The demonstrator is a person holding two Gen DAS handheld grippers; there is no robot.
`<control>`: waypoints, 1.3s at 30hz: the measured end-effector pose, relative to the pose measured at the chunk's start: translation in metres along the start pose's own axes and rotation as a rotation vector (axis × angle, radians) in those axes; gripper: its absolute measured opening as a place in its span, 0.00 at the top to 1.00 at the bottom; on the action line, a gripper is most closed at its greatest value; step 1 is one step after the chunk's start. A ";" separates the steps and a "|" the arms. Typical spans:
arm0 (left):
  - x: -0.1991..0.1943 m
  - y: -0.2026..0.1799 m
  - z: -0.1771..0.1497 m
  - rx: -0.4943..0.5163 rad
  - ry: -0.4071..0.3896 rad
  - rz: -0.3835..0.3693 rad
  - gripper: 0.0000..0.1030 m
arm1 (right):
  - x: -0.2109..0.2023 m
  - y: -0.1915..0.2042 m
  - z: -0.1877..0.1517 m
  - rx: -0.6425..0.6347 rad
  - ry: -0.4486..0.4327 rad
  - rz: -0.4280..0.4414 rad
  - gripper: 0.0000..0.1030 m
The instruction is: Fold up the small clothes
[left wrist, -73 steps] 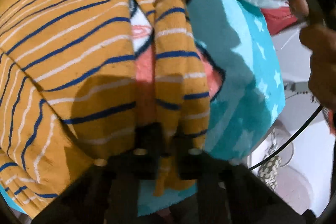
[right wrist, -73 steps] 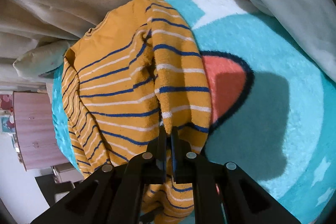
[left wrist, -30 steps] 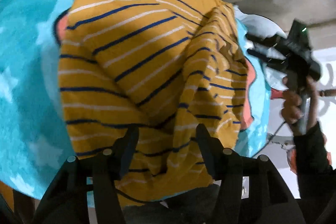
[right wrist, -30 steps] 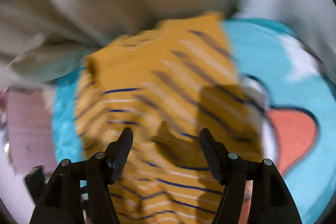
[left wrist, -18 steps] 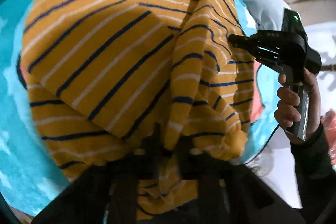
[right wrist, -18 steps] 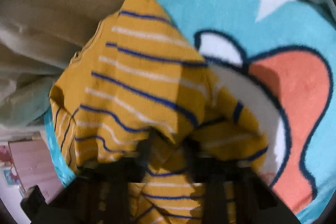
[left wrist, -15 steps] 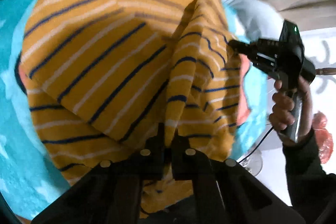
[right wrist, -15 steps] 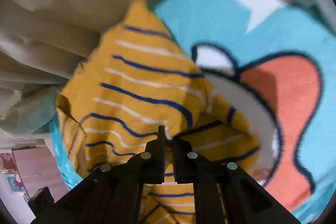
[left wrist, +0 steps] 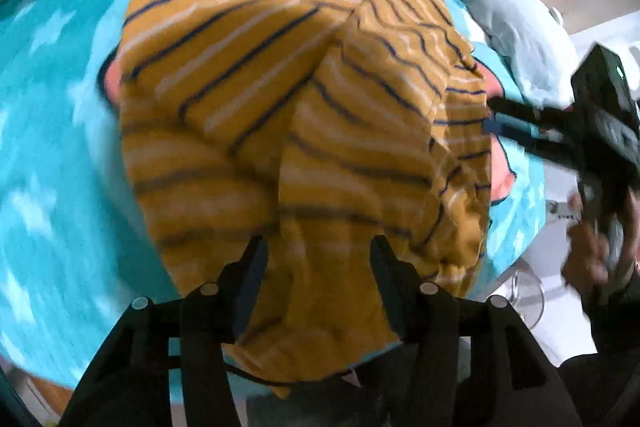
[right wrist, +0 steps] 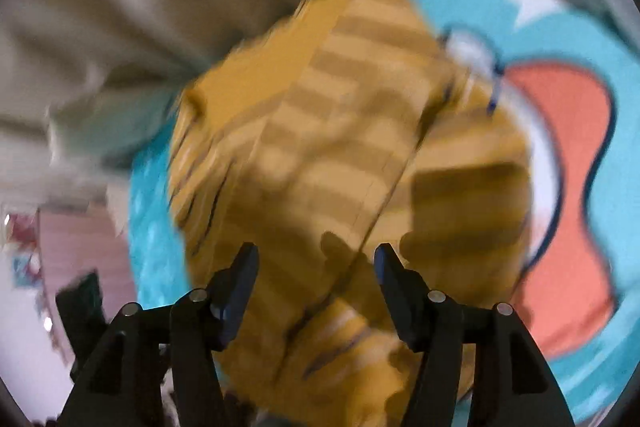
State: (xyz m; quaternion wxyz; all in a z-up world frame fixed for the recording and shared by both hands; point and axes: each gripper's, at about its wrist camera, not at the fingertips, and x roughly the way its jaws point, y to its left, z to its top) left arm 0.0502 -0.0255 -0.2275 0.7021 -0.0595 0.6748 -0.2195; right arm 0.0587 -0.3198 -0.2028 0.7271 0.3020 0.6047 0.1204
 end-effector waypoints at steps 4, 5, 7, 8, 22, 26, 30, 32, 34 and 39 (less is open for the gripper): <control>0.013 0.005 -0.022 -0.133 -0.043 0.073 0.50 | 0.036 0.023 -0.042 -0.089 0.125 0.014 0.42; 0.014 0.009 -0.025 -0.168 -0.055 0.063 0.50 | 0.046 0.025 -0.046 -0.090 0.147 0.004 0.50; 0.014 0.011 -0.030 -0.227 -0.085 0.055 0.57 | 0.063 0.026 -0.049 -0.069 0.193 0.011 0.59; 0.013 0.010 -0.031 -0.243 -0.095 0.046 0.59 | 0.070 0.031 -0.050 -0.091 0.209 0.023 0.61; 0.017 0.014 -0.057 -0.329 -0.075 0.121 0.86 | 0.081 0.048 -0.077 -0.286 0.327 -0.030 0.91; -0.005 0.005 -0.071 -0.281 -0.152 0.173 0.53 | 0.043 0.035 -0.076 -0.284 0.263 0.056 0.67; -0.019 0.010 -0.095 -0.289 -0.205 0.270 0.35 | -0.022 0.011 -0.087 -0.364 0.112 -0.039 0.21; -0.014 0.018 -0.106 -0.300 -0.184 0.324 0.35 | -0.031 -0.019 -0.097 -0.312 0.139 -0.057 0.21; -0.011 0.027 -0.117 -0.317 -0.171 0.348 0.35 | -0.026 -0.046 -0.107 -0.258 0.186 -0.064 0.23; 0.003 0.041 -0.132 -0.387 -0.140 0.304 0.35 | -0.001 -0.080 -0.118 -0.153 0.252 -0.021 0.42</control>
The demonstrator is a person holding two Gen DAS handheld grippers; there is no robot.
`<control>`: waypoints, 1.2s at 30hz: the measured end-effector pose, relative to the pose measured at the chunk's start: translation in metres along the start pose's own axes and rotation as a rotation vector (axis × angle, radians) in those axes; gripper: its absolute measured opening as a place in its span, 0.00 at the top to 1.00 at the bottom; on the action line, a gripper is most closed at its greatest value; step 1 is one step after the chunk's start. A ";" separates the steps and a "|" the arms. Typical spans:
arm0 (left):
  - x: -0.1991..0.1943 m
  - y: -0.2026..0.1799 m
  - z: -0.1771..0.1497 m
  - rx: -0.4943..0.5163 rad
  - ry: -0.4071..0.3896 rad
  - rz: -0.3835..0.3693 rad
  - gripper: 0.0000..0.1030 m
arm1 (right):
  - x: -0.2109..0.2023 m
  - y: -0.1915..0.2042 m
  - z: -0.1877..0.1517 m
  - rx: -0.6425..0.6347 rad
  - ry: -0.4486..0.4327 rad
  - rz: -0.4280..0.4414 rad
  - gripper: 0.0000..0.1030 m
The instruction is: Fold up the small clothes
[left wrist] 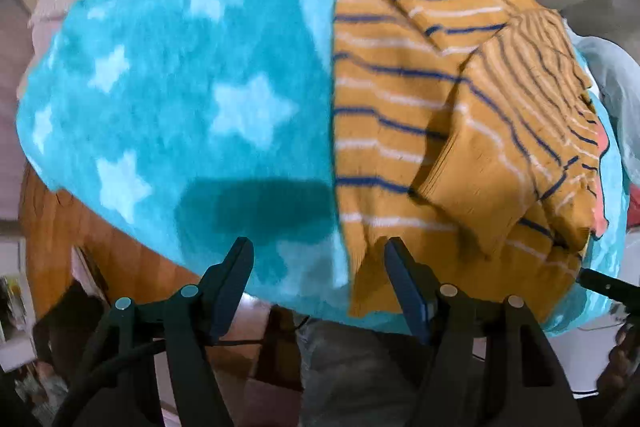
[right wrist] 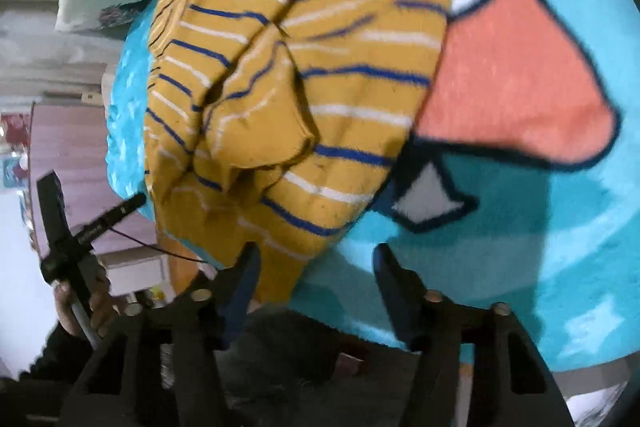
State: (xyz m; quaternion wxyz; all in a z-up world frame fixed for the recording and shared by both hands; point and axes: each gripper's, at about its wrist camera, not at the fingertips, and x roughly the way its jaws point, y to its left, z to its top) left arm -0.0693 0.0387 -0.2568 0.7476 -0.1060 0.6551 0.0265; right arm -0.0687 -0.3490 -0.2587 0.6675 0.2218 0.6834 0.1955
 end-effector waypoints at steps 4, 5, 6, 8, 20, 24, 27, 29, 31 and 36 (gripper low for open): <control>0.016 -0.007 -0.001 -0.028 0.058 -0.073 0.36 | 0.017 0.003 0.004 -0.012 0.013 -0.003 0.58; 0.019 -0.009 0.001 -0.028 0.059 -0.060 0.37 | 0.018 0.004 0.006 -0.012 0.005 0.003 0.61; 0.019 -0.009 0.002 -0.035 0.052 -0.050 0.38 | 0.020 0.006 0.007 -0.017 0.003 0.012 0.70; 0.016 -0.007 0.004 -0.051 0.040 -0.044 0.61 | 0.026 0.009 0.010 -0.027 0.007 0.000 0.89; -0.058 0.023 0.031 -0.109 0.034 -0.284 0.94 | -0.052 0.011 -0.005 -0.085 -0.104 0.112 0.93; -0.087 0.023 0.057 -0.124 -0.005 -0.377 0.94 | -0.084 0.025 0.009 -0.117 -0.190 0.176 0.93; -0.105 0.008 0.080 -0.151 -0.041 -0.447 0.94 | -0.104 0.026 0.025 -0.094 -0.253 0.209 0.93; -0.118 -0.002 0.105 -0.121 -0.093 -0.453 0.94 | -0.118 0.028 0.042 -0.088 -0.307 0.230 0.93; -0.128 -0.013 0.141 -0.090 -0.140 -0.476 0.94 | -0.126 0.034 0.069 -0.069 -0.343 0.239 0.93; -0.110 -0.059 0.232 0.038 -0.215 -0.414 0.94 | -0.135 0.028 0.159 -0.028 -0.412 0.258 0.93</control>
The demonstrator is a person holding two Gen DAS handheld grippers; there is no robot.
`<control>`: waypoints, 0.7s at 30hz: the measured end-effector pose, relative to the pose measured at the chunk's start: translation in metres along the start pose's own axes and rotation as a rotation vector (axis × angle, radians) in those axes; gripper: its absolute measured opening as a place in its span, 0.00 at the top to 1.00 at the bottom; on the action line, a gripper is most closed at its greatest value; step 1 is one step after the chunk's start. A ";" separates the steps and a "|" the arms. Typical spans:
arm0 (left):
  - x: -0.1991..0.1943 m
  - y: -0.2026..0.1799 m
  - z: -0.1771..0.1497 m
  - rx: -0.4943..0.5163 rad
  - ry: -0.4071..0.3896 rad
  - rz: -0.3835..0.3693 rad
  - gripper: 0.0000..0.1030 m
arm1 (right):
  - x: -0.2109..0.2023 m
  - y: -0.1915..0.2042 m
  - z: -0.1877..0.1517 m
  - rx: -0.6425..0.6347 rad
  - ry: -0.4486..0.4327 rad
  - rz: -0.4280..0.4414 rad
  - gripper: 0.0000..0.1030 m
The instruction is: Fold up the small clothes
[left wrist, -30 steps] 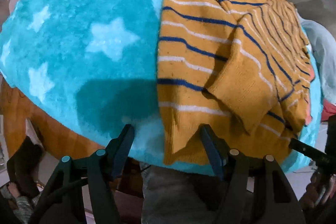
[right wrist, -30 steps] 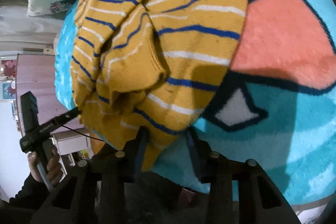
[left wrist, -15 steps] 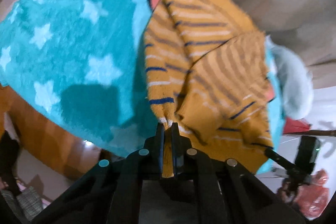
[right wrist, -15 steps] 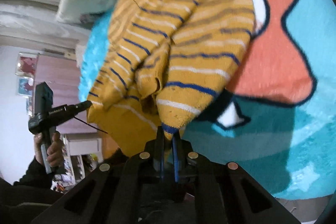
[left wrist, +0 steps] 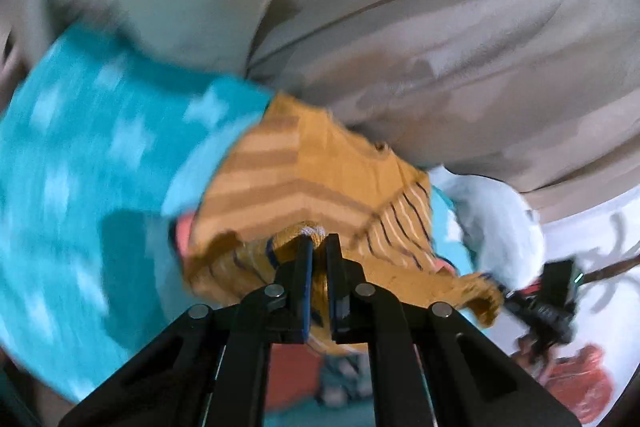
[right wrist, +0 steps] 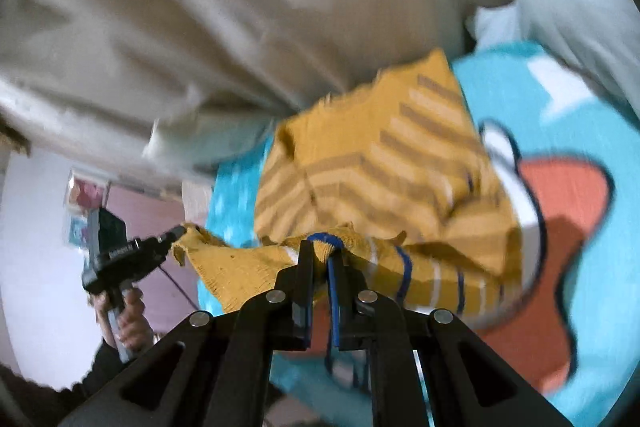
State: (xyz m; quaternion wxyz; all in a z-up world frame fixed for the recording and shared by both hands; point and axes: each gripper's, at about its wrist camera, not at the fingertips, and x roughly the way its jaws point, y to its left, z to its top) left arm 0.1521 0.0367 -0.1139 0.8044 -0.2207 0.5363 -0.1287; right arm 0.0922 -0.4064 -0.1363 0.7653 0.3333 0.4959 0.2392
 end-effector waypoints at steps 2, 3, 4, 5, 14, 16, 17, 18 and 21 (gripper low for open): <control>0.027 -0.006 0.034 0.029 -0.001 0.012 0.94 | 0.016 -0.006 0.033 0.012 -0.016 -0.018 0.93; 0.035 -0.006 0.043 0.035 -0.004 0.014 0.94 | 0.026 -0.011 0.051 0.021 -0.022 -0.040 0.93; 0.047 -0.008 0.059 0.048 -0.012 0.027 0.94 | 0.034 -0.016 0.067 0.034 -0.024 -0.054 0.93; 0.056 -0.009 0.070 0.061 -0.018 0.046 0.94 | 0.043 -0.024 0.082 0.060 -0.022 -0.062 0.93; 0.150 -0.015 0.109 0.177 0.054 0.217 0.78 | 0.119 -0.075 0.135 0.172 0.038 -0.224 0.86; 0.145 -0.008 0.108 0.172 0.054 0.221 0.62 | 0.113 -0.088 0.130 0.231 0.018 -0.217 0.71; 0.138 -0.006 0.107 0.172 0.037 0.217 0.56 | 0.103 -0.088 0.127 0.236 -0.017 -0.215 0.56; 0.130 -0.005 0.103 0.181 0.022 0.226 0.44 | 0.090 -0.083 0.124 0.217 -0.053 -0.259 0.43; 0.110 -0.010 0.081 0.264 -0.015 0.271 0.36 | 0.064 -0.058 0.106 0.097 -0.117 -0.340 0.32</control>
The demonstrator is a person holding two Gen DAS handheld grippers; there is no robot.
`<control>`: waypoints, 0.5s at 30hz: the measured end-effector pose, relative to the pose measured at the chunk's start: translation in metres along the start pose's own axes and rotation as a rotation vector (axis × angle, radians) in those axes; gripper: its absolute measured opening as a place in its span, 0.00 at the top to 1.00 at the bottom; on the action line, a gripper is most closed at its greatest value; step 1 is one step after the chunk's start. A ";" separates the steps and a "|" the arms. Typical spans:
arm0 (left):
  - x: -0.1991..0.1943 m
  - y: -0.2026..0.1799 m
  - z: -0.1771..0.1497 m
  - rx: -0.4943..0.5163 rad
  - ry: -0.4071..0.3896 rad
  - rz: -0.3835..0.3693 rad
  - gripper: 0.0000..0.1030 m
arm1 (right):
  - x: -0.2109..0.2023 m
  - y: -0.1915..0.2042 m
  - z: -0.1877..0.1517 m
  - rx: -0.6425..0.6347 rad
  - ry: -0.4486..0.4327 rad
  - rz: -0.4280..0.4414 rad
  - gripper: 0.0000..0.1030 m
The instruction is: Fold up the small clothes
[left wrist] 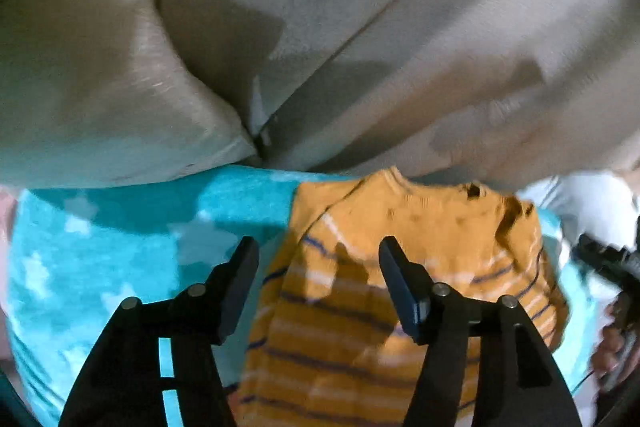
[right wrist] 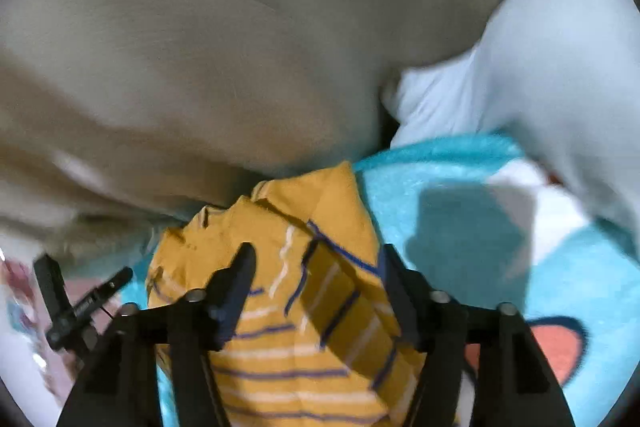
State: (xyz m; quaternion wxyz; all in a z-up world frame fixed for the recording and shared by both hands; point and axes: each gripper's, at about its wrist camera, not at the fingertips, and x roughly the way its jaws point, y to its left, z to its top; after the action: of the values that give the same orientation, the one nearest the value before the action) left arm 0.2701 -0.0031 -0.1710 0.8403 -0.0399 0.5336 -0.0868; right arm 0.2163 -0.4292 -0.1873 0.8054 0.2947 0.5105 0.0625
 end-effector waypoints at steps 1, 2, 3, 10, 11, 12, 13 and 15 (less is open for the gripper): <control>-0.002 -0.003 -0.009 0.033 -0.002 0.030 0.32 | -0.005 0.004 -0.007 -0.036 -0.001 -0.026 0.32; -0.001 -0.006 -0.014 0.060 0.003 0.052 0.32 | -0.005 0.012 -0.014 -0.087 0.009 -0.058 0.32; 0.001 -0.011 -0.019 0.090 0.016 0.068 0.32 | 0.001 0.022 -0.020 -0.157 0.024 -0.094 0.32; 0.053 -0.024 -0.015 0.171 0.102 0.166 0.32 | 0.081 0.083 -0.041 -0.593 0.099 -0.383 0.31; 0.062 -0.021 -0.011 0.170 0.119 0.182 0.32 | 0.088 0.080 -0.039 -0.583 0.115 -0.400 0.36; 0.066 -0.018 -0.010 0.162 0.134 0.188 0.34 | 0.094 0.075 -0.036 -0.571 0.123 -0.404 0.49; 0.072 -0.014 -0.007 0.143 0.150 0.181 0.50 | 0.094 0.071 -0.033 -0.567 0.118 -0.407 0.58; 0.075 -0.009 -0.006 0.127 0.168 0.164 0.86 | 0.084 0.063 -0.022 -0.522 0.096 -0.405 0.87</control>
State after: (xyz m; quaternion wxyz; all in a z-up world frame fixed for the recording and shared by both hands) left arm 0.2950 -0.0259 -0.2384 0.7977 0.0645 0.5971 -0.0543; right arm 0.2496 -0.3351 -0.2264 0.8248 -0.0325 0.5628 0.0436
